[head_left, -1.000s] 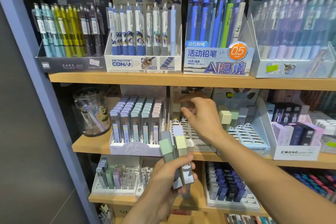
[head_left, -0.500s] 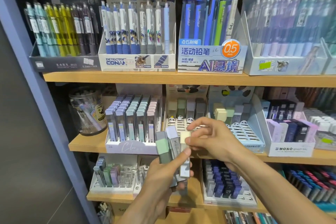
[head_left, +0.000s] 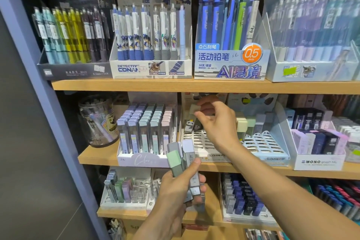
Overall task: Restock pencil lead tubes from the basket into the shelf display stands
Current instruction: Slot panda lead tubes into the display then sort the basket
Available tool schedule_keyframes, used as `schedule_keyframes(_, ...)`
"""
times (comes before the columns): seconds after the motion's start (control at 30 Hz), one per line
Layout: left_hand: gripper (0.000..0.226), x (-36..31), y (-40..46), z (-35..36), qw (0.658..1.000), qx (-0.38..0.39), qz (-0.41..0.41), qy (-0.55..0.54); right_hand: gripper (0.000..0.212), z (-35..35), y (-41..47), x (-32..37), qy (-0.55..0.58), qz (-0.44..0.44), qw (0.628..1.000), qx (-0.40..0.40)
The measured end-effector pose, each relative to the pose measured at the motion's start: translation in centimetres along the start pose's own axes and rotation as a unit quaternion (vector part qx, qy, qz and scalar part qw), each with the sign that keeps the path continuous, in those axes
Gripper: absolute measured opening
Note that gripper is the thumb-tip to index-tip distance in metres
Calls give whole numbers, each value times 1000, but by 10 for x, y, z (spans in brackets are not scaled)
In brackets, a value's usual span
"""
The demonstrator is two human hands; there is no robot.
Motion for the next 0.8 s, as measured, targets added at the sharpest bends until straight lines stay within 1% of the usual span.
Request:
schedule_keyframes(0.13,48,0,0,-2,1000,3,-4,3,12,8,4,1,-49,-5,999,20)
schedule_keyframes(0.5,47,-3,-2,-5,1000,-3,-1,5,15,12,10,5,-72,-46,995,51)
schedule_keyframes(0.6,47,-4,-3,-4,1000,-2,-2,9,15,13,13,7,-104,-56,991,55)
schedule_keyframes(0.67,45,-4,-3,-4,1000,-4,-2,11,13,20,16,7,-132,-55,986,79)
schedule_keyframes(0.73,46,-4,-4,-5,1000,-7,-5,9,19,25,16,5,-135,-57,985,92)
schedule_keyframes(0.8,46,-4,-4,-4,1000,-3,-4,6,23,23,16,2,-132,-59,986,86)
Point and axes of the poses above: each hand's wrist, its own y-axis towards the middle knuckle, its own z-axis out of the palm, x = y × z, the point moved 7 cm from there along y, towards the middle knuckle, and after that the axes turned 5 degrees about x, right-handed, at the moved point
